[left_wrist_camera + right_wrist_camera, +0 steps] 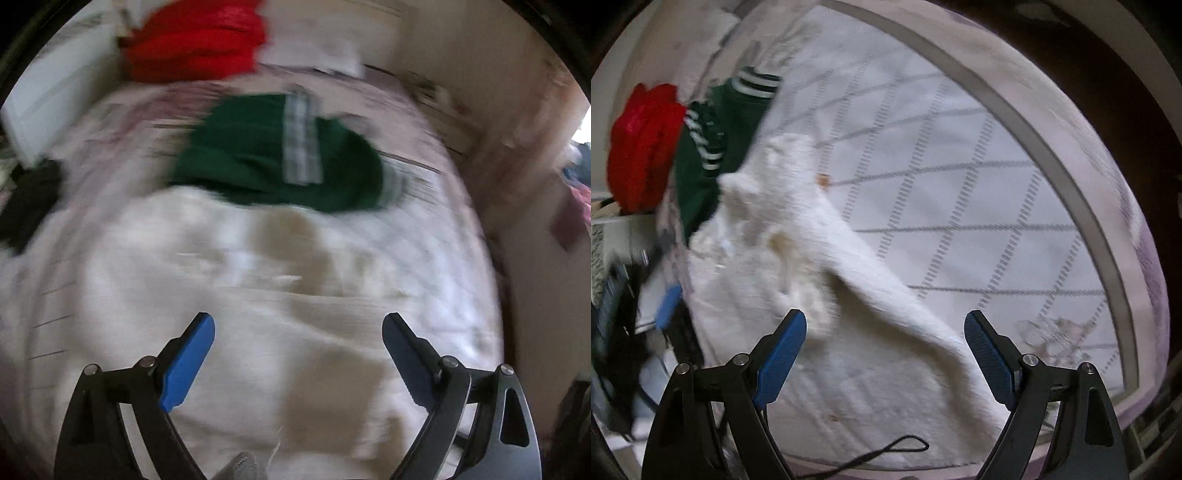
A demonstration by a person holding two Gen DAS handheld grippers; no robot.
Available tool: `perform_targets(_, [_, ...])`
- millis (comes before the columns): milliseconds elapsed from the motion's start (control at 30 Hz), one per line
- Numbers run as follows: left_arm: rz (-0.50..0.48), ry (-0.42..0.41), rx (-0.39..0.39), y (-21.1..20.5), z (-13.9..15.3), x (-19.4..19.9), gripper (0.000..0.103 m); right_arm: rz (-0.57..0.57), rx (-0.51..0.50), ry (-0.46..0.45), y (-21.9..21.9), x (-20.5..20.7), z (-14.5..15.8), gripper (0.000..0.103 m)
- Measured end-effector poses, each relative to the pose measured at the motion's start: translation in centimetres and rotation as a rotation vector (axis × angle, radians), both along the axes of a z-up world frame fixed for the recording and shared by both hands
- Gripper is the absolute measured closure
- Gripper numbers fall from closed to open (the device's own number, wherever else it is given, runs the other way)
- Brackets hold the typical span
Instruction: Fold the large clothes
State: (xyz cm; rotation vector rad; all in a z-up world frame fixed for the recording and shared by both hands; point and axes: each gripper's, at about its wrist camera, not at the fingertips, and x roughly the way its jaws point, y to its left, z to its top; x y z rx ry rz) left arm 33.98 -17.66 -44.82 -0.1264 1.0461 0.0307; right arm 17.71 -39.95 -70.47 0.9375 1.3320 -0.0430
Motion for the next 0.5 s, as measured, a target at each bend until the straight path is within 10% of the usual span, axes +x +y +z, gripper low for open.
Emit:
perform_targets(300, [0.268, 0.158, 0.240, 13.7, -3.7, -4.5, 0.010, 0.276, -0.098, -0.028, 9.8, 9.6, -2.4, 0.014])
perform_targets(333, [0.291, 0.178, 0.243, 15.0, -4.3, -4.7, 0.010, 0.306, -0.162, -0.023, 10.8, 10.2, -2.8, 0.030])
perform_targets(367, [0.306, 0.189, 0.242, 16.0, -4.5, -4.9, 0.010, 0.324, -0.206, -0.019, 11.5, 10.6, -2.9, 0.091])
perform_targets(500, [0.330, 0.177, 0.240, 17.9, -3.8, -4.9, 0.010, 0.296, -0.255, -0.114, 11.7, 10.4, 0.4, 0.096])
